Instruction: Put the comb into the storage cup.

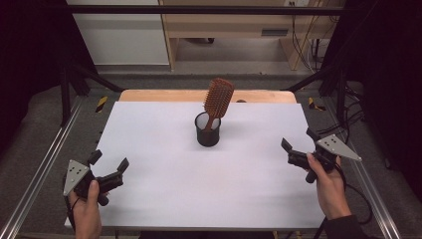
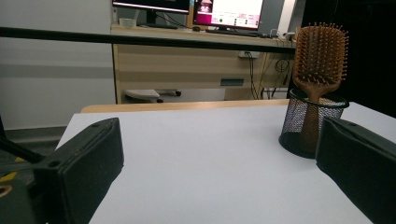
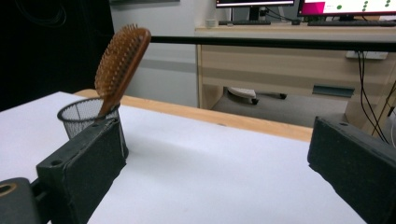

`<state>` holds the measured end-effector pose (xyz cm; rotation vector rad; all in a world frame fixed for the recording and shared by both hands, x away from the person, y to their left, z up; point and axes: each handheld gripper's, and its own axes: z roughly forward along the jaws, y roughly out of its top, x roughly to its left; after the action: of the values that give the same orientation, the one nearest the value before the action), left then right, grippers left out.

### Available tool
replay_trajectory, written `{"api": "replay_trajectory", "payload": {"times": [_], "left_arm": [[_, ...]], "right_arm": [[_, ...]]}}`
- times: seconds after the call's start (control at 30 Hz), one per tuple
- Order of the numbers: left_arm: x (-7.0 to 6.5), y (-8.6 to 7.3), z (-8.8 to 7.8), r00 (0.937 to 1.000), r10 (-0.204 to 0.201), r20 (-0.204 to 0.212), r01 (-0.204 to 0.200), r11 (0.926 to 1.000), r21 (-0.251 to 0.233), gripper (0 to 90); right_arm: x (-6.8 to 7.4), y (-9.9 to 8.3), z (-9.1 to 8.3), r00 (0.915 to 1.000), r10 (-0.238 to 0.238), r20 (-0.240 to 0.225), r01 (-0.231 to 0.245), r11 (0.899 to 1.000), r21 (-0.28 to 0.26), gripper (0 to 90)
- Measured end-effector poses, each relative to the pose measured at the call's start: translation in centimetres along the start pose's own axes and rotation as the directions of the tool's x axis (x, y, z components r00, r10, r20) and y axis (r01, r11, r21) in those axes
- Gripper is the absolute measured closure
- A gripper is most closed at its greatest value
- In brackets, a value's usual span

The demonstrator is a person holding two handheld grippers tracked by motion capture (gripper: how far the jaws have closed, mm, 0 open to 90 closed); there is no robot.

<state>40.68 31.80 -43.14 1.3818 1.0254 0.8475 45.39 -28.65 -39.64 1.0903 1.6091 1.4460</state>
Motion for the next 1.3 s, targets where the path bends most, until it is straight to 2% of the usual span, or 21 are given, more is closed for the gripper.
{"api": "replay_trajectory", "payload": {"times": [0.27, 0.83, 1.3], "left_arm": [[-0.1, 0.0, 0.0, 1.0000, 0.002, 0.004, -0.002, 1.0000, 0.002, 1.2], [-0.3, -0.1, 0.2, 0.9998, 0.014, 0.016, -0.014, 0.9999, 0.004, 1.2], [-0.7, 0.0, 0.3, 0.9985, 0.033, 0.042, -0.033, 0.9994, 0.000, 1.2]], "right_arm": [[-0.1, -2.5, -0.7, 1.0000, 0.001, 0.006, -0.001, 1.000, 0.015, 3.6], [0.8, -4.6, -1.2, 0.9999, 0.005, -0.013, -0.005, 1.000, 0.031, 3.4], [2.5, -5.8, -0.9, 0.9958, -0.020, -0.089, 0.024, 0.998, 0.052, 2.4]]}}
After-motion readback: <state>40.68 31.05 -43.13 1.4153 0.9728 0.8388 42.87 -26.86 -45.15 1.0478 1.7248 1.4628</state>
